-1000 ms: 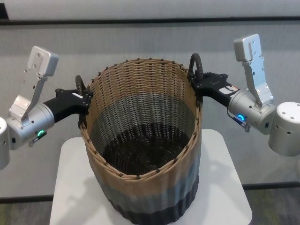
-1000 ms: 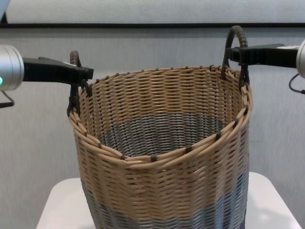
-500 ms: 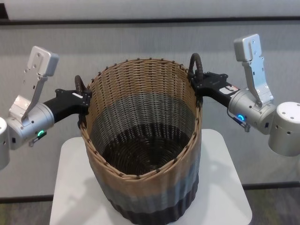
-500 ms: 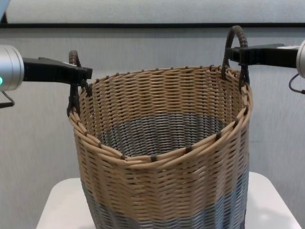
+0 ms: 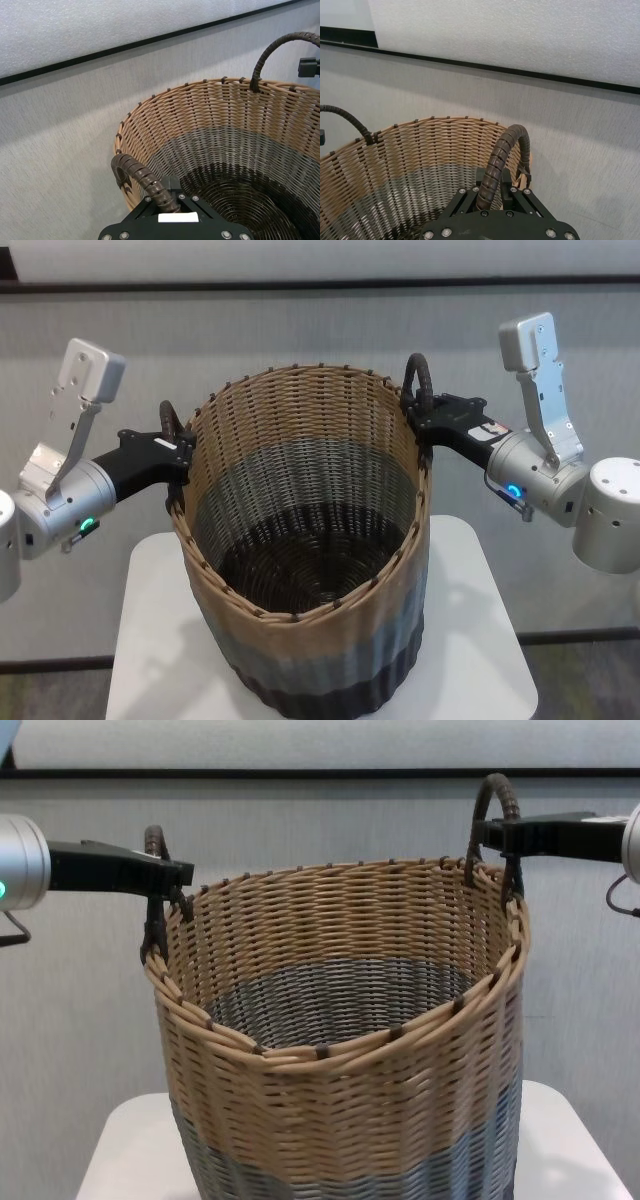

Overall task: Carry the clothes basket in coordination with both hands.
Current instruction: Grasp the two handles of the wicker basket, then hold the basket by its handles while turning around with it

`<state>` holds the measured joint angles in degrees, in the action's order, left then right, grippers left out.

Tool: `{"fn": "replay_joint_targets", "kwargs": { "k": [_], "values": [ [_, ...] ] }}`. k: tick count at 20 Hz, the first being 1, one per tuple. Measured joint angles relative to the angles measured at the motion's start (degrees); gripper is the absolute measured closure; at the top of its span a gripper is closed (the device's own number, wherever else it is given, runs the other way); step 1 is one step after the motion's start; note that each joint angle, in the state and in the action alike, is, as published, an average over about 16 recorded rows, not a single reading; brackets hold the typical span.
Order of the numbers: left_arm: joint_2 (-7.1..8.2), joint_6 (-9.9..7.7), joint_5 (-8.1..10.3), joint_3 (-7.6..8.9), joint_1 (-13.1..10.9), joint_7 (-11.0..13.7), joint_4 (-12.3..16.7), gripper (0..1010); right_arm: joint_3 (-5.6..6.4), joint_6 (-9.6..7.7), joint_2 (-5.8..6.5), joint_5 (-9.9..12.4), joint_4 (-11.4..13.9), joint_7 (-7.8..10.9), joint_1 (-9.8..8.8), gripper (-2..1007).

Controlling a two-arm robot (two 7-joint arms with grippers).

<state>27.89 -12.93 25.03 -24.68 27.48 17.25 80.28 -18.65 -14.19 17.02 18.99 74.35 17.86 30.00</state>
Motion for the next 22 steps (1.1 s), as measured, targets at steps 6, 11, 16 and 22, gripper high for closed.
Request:
{"fn": "replay_joint_targets", "kwargs": {
  "k": [6,11,16,22],
  "values": [
    [0.00,0.00,0.00,0.00,0.0,0.0,0.0,1009,0.00,0.00,0.00,0.0,0.0,0.00,0.00,832],
    [0.00,0.00,-0.01,0.00,0.0,0.0,0.0,1009,0.00,0.00,0.00,0.0,0.0,0.01,0.00,832],
    [-0.10,0.00,-0.11,0.07,0.0,0.2,0.0,1009,0.00,0.11,0.00,-0.1,-0.1,0.03,0.01,832],
    [-0.20,0.45,-0.74,0.37,-0.3,0.5,0.7,1009,0.16,0.75,0.13,-0.6,0.2,-0.07,-0.14,832]
  ]
}}
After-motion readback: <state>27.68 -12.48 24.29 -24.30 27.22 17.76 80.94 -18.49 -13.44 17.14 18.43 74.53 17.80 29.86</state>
